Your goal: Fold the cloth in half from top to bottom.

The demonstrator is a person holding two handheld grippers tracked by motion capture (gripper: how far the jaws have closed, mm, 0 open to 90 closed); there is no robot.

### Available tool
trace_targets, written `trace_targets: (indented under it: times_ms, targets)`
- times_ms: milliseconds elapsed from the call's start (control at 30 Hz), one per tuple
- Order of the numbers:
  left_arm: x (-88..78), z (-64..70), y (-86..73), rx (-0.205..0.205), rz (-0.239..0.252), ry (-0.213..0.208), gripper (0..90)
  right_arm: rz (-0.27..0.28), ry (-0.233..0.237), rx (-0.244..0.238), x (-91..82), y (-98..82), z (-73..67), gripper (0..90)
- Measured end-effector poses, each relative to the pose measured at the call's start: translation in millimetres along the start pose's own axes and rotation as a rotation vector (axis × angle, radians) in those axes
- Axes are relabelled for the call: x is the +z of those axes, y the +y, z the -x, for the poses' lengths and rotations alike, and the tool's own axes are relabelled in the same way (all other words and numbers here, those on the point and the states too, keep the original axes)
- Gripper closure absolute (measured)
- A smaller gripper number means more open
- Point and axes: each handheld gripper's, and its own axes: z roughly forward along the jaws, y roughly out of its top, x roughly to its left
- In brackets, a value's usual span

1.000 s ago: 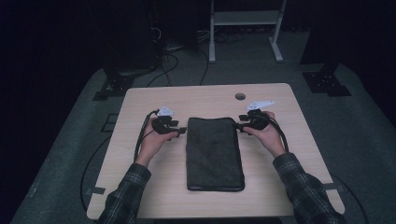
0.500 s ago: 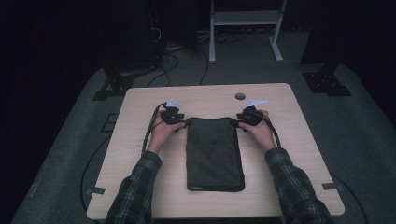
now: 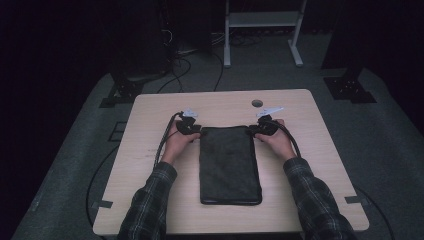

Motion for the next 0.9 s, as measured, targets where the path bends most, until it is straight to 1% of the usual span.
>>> trace_targets:
  times_ms: [33,100,133,200,300,367,400,433,500,533,600,700,800,900]
  targets:
    - [-0.1,-0.2,-0.3,-0.005,0.003,-0.011,63.8,-0.001,0.007,0.005,0.0,0.1,-0.1,72.4]
    - [-0.5,-0.7,-0.7,-0.019,0.001,-0.027,68.8,-0.007,0.017,0.021,-0.2,0.2,-0.2,77.6]
    - [-0.4,-0.5,-0.8,-0.025,-0.001,-0.038,72.9,-0.009,0.021,0.029,-0.2,0.2,-0.5,79.1]
    - [-0.2,1.1,-0.6,-0.026,0.002,-0.044,78.9,-0.014,0.017,0.030,-0.2,0.7,-1.5,81.1]
    - [-1.7,3.1,1.1,-0.021,0.002,-0.033,82.9,-0.024,0.003,0.040,-0.3,2.5,-3.7,82.9]
    - [-5.1,3.3,4.3,-0.033,0.029,-0.030,84.0,-0.028,-0.009,0.045,-0.7,4.4,-4.5,83.8]
    - [-7.9,2.9,6.3,-0.037,0.042,-0.031,84.3,-0.012,-0.015,0.045,-2.3,6.3,-4.2,84.1]
    - [-9.4,3.2,8.0,-0.042,0.058,-0.032,84.3,-0.012,-0.015,0.045,-2.3,6.3,-4.2,84.1]
    - [-14.3,3.2,13.0,-0.022,0.059,-0.025,84.4,0.009,-0.011,0.054,-5.0,8.4,-3.5,84.2]
    - [-16.6,3.7,15.5,-0.016,0.062,-0.022,84.5,0.005,-0.007,0.054,-6.8,10.6,-3.3,84.2]
    - [-22.0,5.6,20.9,-0.003,0.075,-0.012,84.5,0.016,-0.012,0.042,-10.7,17.4,-4.9,84.2]
    - [-33.5,7.7,27.8,0.013,0.111,-0.016,84.4,0.043,-0.008,0.019,-20.0,28.7,-8.6,84.2]
    - [-45.8,11.2,31.5,0.037,0.122,-0.034,84.4,0.068,0.005,0.003,-31.0,34.5,-12.8,84.3]
    - [-57.7,17.7,30.4,0.062,0.128,-0.056,84.3,0.091,0.035,-0.010,-42.7,33.0,-18.3,84.3]
